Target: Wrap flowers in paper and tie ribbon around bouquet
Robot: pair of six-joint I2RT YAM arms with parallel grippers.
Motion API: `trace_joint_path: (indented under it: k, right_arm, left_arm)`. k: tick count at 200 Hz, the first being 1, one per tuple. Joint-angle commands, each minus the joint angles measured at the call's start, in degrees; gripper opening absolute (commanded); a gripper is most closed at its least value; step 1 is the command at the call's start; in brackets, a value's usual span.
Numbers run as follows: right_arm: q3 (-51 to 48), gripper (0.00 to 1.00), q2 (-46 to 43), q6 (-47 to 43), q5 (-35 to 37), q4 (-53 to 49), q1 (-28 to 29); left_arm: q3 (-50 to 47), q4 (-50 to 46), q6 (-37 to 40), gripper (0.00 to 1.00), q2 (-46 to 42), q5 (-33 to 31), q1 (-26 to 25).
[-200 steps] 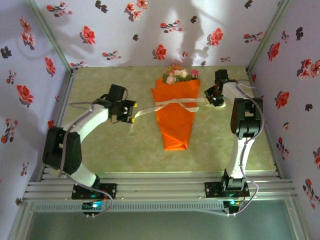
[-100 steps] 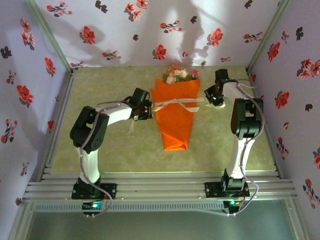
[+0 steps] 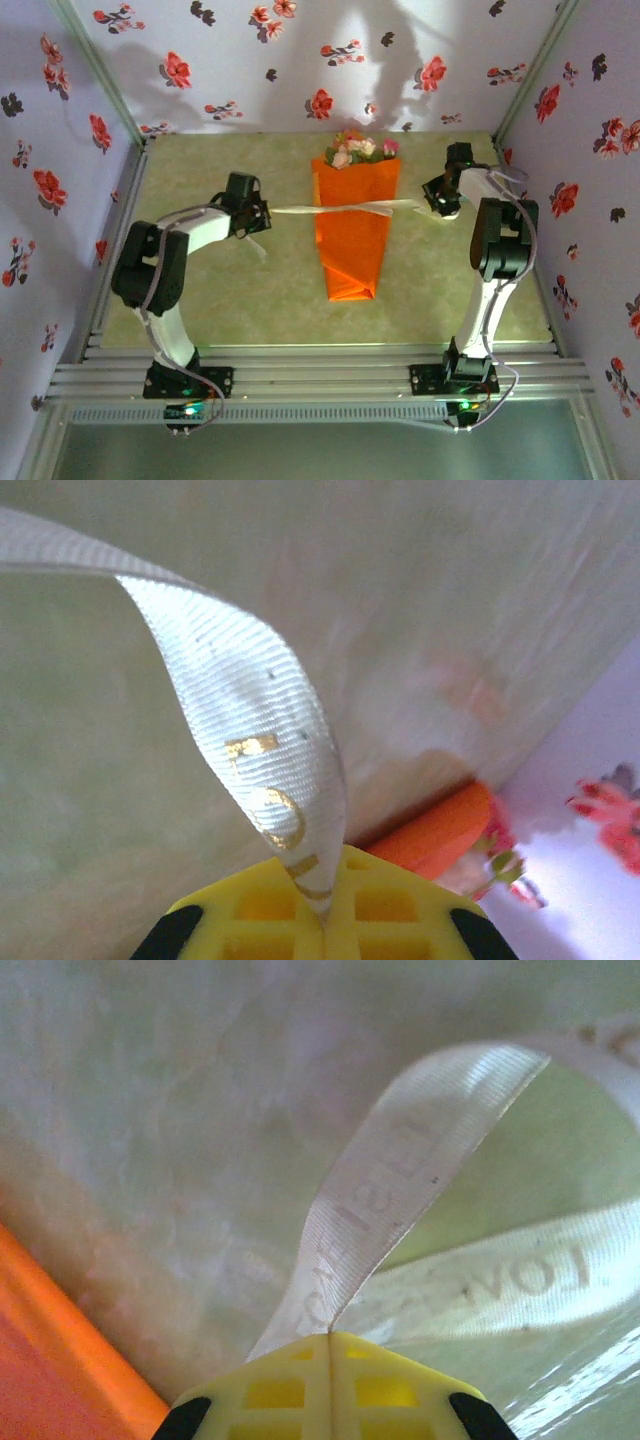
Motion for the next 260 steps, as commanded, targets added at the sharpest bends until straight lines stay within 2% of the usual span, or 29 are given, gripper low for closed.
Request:
trace_joint_path:
  k: [1, 33, 47, 77, 114, 134, 172, 200, 236, 260]
  right_arm:
    - [1.03, 0.0, 1.21, -1.99, -1.69, -0.32, -0.43]
    - [-0.07, 0.0, 1.62, -0.94, -2.54, 0.52, 0.14]
    - [-0.79, 0.0, 1.29, -0.68, -2.66, 0.89, 0.54]
    - [-1.74, 0.0, 0.22, -0.2, -2.83, 1.6, 0.85]
    - [-1.29, 0.0, 0.11, -1.09, -2.75, 0.72, 0.76]
    - [-1.44, 0.0, 0.03, -1.2, -3.0, 0.89, 0.71]
    - [-1.4, 0.0, 0.13, -1.2, -3.23, 1.07, 0.76]
    - [-1.4, 0.0, 0.13, -1.24, -3.39, 1.06, 0.72]
    - [-1.0, 0.0, 0.59, -0.96, -4.3, 1.54, 0.75]
    - [-1.02, 0.0, 1.08, -0.59, -4.9, 2.21, 0.76]
  left_arm:
    - [-3.05, 0.56, 0.98, 0.0, -1.23, 2.21, 1.79]
    - [-1.91, -2.13, 3.16, 0.0, 0.83, 7.11, 2.18]
    - [-0.89, -2.64, 3.77, 0.2, 1.91, 8.55, 1.67]
    - [1.92, -6.27, 4.9, 0.4, 0.94, 9.19, 0.05]
    - [5.77, -18.35, 4.37, 0.52, -4.4, 5.48, -3.27]
    - [7.06, -21.12, 1.83, 0.58, -6.21, 2.98, -5.92]
    - [10.41, -12.22, -4.88, 0.61, 0.44, 4.39, -10.02]
    - [16.78, -11.88, -4.87, 0.6, 8.24, 4.93, -10.86]
    - [18.41, -12.16, -6.22, 0.5, 12.24, 3.85, -10.9]
    - [19.93, -8.09, -5.89, 0.33, 15.51, 3.64, -10.59]
